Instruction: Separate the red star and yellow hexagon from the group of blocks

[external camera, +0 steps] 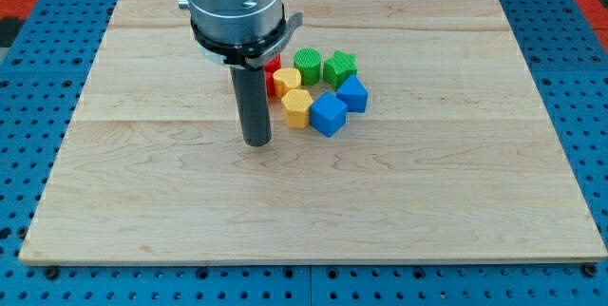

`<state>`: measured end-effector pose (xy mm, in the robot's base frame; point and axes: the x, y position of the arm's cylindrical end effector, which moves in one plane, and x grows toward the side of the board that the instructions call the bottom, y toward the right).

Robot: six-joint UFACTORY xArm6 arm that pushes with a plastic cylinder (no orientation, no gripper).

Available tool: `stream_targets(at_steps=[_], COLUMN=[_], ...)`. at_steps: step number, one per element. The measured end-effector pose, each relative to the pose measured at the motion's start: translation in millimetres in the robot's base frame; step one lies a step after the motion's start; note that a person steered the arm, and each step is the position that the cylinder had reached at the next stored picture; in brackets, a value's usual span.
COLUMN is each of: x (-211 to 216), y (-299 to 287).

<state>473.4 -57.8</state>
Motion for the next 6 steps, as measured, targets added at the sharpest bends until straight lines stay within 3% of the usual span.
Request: stream_targets(at_steps=[2,3,4,5,6], x=[1,-11,-35,-99,-141], y=[29,91,40,-18,-21])
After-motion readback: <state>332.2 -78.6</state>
